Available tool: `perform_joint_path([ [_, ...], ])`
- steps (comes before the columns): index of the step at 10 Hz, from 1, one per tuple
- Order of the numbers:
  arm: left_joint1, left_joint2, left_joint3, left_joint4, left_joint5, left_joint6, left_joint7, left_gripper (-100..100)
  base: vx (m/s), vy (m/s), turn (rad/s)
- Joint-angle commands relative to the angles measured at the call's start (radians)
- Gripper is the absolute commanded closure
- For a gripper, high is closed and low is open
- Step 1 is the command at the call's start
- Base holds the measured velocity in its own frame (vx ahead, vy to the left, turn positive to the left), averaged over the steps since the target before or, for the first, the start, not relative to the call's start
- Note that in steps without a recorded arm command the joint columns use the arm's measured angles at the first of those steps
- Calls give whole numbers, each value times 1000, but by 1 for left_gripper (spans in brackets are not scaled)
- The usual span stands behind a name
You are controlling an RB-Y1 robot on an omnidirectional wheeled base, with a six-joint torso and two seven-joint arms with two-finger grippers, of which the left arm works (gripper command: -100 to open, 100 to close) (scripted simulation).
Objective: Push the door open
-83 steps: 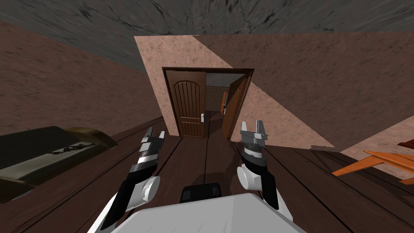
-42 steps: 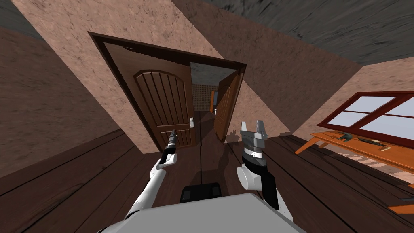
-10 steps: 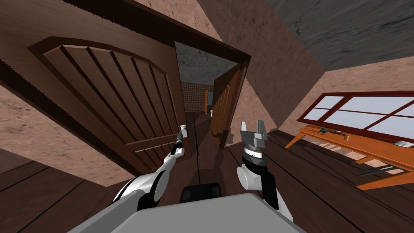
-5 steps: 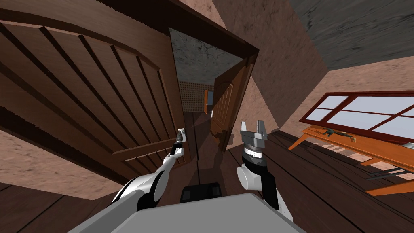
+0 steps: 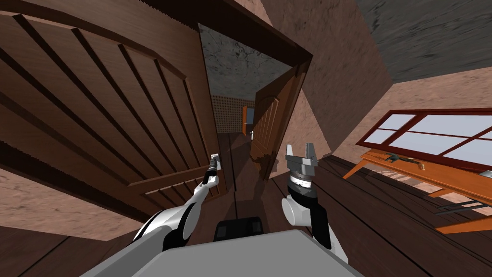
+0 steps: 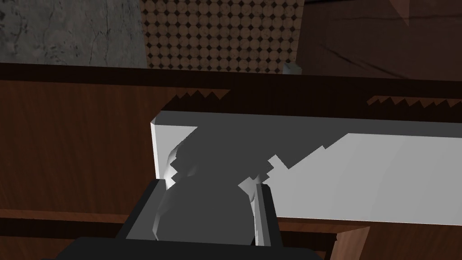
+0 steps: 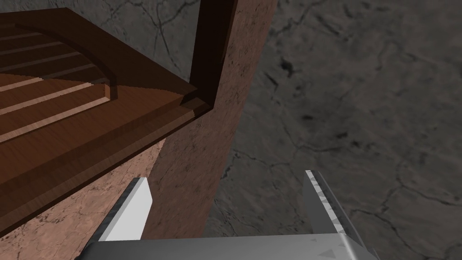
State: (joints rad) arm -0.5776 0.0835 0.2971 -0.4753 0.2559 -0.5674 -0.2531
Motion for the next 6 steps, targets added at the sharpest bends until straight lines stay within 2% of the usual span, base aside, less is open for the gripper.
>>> perform_joint_path([
  [1,1,-1,0,1,0,1,0,100,-17,-4,1],
  [3,1,-1,0,1,0,1,0,100,-5,-1,0],
  [4,13,5,21,-12,18,3,-20,100,112,-14,-54],
  [5,13,5,21,-12,18,3,-20,100,130,-21,-11],
  [6,23,10,42,-26,36,5,-39,100,132,-13,-31],
])
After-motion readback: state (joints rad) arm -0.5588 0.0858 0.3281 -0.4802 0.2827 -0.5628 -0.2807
